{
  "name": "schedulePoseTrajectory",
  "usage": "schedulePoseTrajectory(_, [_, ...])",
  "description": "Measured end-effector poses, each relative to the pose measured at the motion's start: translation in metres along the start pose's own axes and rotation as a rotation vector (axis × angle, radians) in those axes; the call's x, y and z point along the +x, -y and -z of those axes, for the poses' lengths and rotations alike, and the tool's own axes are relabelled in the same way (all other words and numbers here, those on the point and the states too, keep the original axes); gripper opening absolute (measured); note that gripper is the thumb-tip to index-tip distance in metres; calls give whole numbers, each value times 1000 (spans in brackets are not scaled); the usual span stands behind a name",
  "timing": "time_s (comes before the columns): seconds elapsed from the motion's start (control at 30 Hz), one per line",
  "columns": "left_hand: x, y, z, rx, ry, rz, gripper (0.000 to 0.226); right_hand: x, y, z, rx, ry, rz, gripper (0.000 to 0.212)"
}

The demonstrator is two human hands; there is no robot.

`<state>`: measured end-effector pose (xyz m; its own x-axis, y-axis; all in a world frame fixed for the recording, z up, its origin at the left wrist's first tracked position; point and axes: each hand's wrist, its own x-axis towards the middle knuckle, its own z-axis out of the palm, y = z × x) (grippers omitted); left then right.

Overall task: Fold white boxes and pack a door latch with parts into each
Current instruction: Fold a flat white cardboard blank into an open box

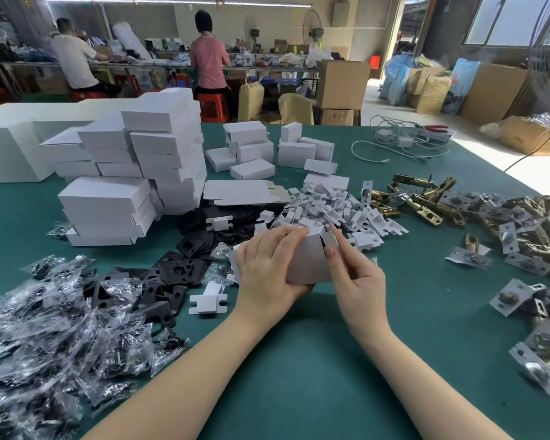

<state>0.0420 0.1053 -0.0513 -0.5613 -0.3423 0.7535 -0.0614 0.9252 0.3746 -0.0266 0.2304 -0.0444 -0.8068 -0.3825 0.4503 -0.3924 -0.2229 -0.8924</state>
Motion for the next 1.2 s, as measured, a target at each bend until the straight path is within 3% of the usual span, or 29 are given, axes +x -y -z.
schedulePoseTrajectory(0.2, [1,0,2,-10,15,33,90,-1,-2,-2,-124,67,111,35])
schedulePoseTrajectory(0.43, [2,-3,3,-42,6,47,89,-2,-5,1,-48,-26,91,32])
schedulePoseTrajectory(0.6, [2,-2,5,-60,-5,80,88,-3,-4,-2,-243,143,201,42])
schedulePoseTrajectory(0.77, [3,2,7,-46,-5,104,84,0,-8,4,-383,314,188,64])
schedulePoseTrajectory(0.97, [3,1,6,8,-17,81,75,1,-10,7,-487,443,174,71])
schedulePoseTrajectory(1.03, [2,2,6,20,-12,49,76,0,-11,5,-445,414,182,70])
schedulePoseTrajectory(1.2, [-1,5,2,96,58,-93,91,4,-17,6,-290,146,106,58])
